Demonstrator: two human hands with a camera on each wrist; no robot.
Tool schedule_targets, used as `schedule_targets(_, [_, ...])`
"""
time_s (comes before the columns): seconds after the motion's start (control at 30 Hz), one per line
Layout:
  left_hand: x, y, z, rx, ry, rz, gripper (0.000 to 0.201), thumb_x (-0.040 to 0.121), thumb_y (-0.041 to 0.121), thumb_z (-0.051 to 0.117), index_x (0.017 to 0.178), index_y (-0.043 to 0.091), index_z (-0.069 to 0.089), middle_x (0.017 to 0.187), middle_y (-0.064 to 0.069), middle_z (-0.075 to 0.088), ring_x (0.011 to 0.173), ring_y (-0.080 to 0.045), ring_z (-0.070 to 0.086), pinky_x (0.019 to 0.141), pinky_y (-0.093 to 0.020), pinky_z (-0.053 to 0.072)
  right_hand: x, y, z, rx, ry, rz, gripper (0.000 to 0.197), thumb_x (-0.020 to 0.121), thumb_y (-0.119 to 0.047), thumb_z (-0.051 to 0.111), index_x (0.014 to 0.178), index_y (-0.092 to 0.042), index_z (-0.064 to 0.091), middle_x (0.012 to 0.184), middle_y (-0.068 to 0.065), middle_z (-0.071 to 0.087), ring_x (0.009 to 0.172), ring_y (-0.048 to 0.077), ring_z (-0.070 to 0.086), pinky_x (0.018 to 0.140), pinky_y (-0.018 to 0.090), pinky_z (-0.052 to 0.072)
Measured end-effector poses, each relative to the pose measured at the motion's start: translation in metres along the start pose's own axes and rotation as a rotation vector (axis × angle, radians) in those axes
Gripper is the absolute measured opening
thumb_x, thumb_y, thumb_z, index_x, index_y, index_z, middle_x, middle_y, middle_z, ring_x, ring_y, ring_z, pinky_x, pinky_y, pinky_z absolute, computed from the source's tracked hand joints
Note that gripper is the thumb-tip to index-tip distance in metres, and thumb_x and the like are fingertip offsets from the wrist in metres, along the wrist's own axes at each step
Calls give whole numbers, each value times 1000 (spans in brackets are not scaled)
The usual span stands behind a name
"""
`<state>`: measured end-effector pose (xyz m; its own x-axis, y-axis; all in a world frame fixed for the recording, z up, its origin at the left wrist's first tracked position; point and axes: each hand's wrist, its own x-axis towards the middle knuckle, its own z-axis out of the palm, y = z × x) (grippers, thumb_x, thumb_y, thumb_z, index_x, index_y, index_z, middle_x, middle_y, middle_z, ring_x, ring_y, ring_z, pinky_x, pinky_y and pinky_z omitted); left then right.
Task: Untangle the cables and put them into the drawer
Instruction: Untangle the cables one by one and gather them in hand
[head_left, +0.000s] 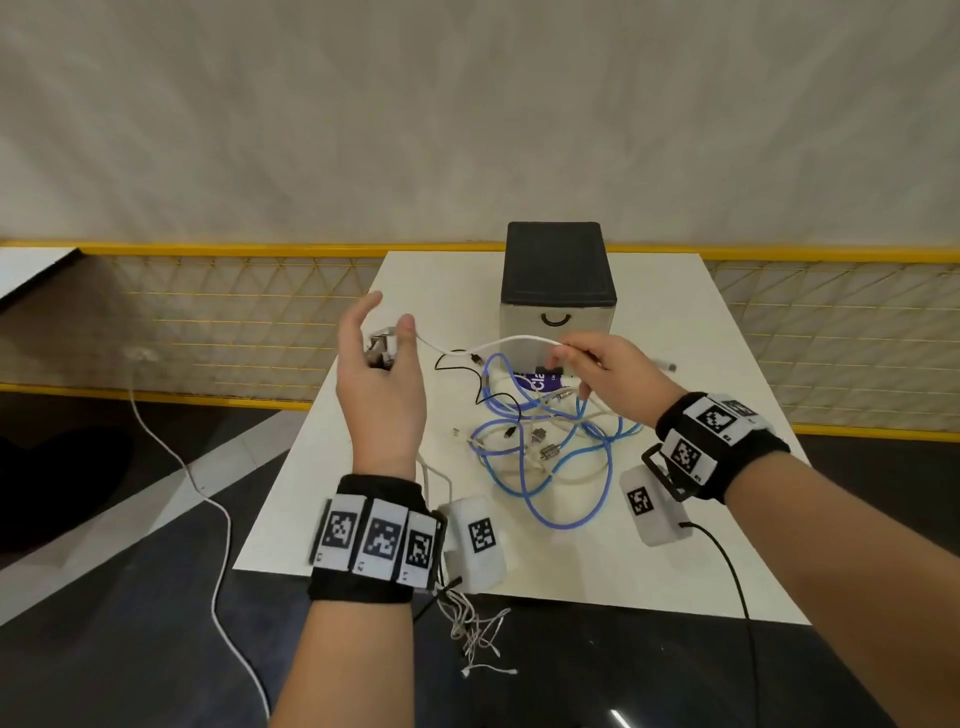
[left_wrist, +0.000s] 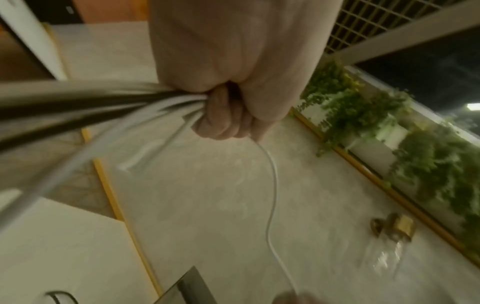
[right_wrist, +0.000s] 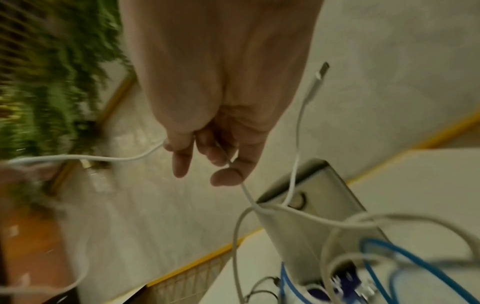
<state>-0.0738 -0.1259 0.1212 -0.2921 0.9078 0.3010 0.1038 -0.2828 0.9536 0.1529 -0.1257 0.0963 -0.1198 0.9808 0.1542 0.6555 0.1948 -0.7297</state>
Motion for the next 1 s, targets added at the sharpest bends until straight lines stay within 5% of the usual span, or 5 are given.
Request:
schedule_targets(0.1, [-13,7,8,54,-155,90,42,97,26,61,139,27,52,120,27,57,92,17,56,85,-5,43,4,-20,-2,-121,-43,-133,25,99,-24,46,97,-13,68,85,2,61,72,2,53,68,18,44])
schedule_targets(0.27, [-23,8,25,235,-416,-9,40,91,47,64,128,32,63,93,11,67,81,1,60,71,-11,46,5,-40,2,-183,-23,-260,20,97,-13,49,94,-4,67,81,7,56,73,18,51,70,32,43])
schedule_targets(0.4, [-19,-2,29,304,-531,-88,26,90,45,65,92,21,74,61,14,60,58,2,50,57,-16,39,5,-40,0,-246,-55,-258,14,96,-12,52,95,-7,65,78,-3,48,68,2,44,64,15,35])
schedule_targets(0.6, [-19,-9,29,333,-387,-11,23,95,35,63,80,18,68,60,11,50,54,-1,47,53,-10,34,-1,-11,-3,-84,-87,-110,11,96,-22,53,98,-13,60,89,5,66,81,20,61,72,22,48])
schedule_targets(1.0, [-16,-3,15,148,-160,-1,23,96,28,62,77,15,66,49,19,52,46,-1,43,50,-12,29,-2,54,6,-248,-124,163,19,100,-21,44,88,-17,58,90,1,61,86,22,56,74,25,37])
